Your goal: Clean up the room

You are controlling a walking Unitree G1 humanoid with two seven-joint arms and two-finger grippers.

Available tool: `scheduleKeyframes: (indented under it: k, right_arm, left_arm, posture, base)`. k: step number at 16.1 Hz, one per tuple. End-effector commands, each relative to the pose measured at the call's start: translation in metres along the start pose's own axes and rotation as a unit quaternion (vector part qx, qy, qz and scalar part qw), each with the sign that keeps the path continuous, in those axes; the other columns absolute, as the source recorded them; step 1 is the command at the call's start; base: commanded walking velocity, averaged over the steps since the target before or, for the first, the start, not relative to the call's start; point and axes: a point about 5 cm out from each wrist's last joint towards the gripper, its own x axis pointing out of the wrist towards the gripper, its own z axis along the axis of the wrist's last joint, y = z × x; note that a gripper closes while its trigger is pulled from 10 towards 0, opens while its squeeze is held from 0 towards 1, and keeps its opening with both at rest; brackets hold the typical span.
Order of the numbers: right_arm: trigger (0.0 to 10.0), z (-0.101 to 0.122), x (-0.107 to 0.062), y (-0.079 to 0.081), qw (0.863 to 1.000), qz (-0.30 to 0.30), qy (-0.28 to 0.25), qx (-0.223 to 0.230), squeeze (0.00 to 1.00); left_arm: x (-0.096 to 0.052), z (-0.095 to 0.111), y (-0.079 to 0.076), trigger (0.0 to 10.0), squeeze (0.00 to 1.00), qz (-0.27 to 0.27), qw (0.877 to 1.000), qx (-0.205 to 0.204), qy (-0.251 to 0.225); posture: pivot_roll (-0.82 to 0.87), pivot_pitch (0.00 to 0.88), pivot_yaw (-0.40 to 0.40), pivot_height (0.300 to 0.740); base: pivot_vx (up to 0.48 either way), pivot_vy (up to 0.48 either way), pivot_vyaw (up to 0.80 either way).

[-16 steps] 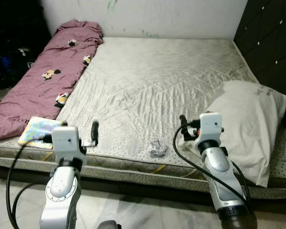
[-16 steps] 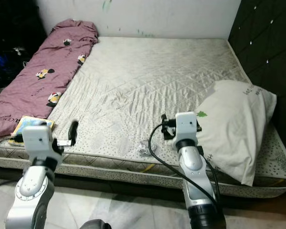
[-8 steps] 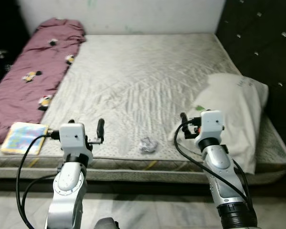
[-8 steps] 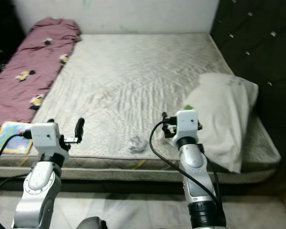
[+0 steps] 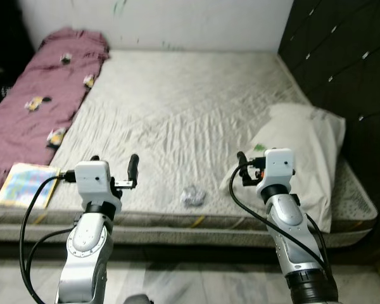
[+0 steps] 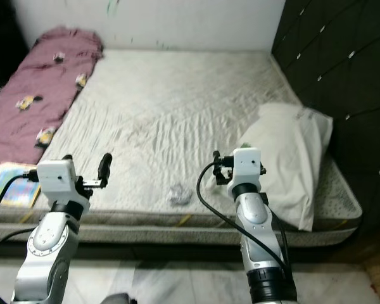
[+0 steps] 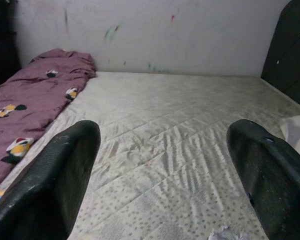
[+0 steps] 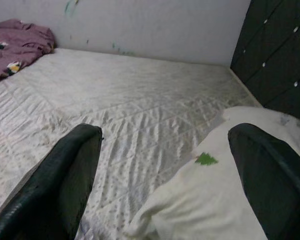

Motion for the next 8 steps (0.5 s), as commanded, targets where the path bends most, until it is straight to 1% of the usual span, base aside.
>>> scheduleKeyframes:
  k: [1,3,4,8]
  right_arm:
    - [10.0,0.0055,0.0031,-0.0004,1.0,-0.002,-0.007,0.0,0.0]
    - [10.0,0.005,0.0026,-0.0008,1.0,-0.004,-0.005,0.001,0.0]
    - [10.0,0.005,0.0025,-0.0011,1.0,-0.005,-0.005,0.002,0.0]
    - [10.0,0.0057,0.0029,-0.0016,1.0,-0.004,-0.006,0.0,0.0]
  left_arm:
    - [0.0028,0.004,0.0,10.0,0.0,0.001,1.0,-0.001,-0.004]
    - [0.0011,0.0022,-0.0007,10.0,0.0,-0.002,1.0,-0.001,-0.001]
    - [0.0007,0.0021,-0.0004,10.0,0.0,-0.002,1.0,-0.002,-0.001]
    - [0.0015,0.0027,-0.0006,10.0,0.0,-0.002,1.0,-0.002,-0.002]
  posture:
    - [-0.02,0.0,-0.002,0.74]
    - [-0.02,0.0,-0.002,0.74]
    - [-0.02,0.0,-0.002,0.74]
    - [-0.03,0.0,-0.007,0.74]
  base:
    - [0.345,0.0,0.0]
    - [0.347,0.0,0.0]
    - [0.349,0.0,-0.46]
    - [0.36,0.0,0.0]
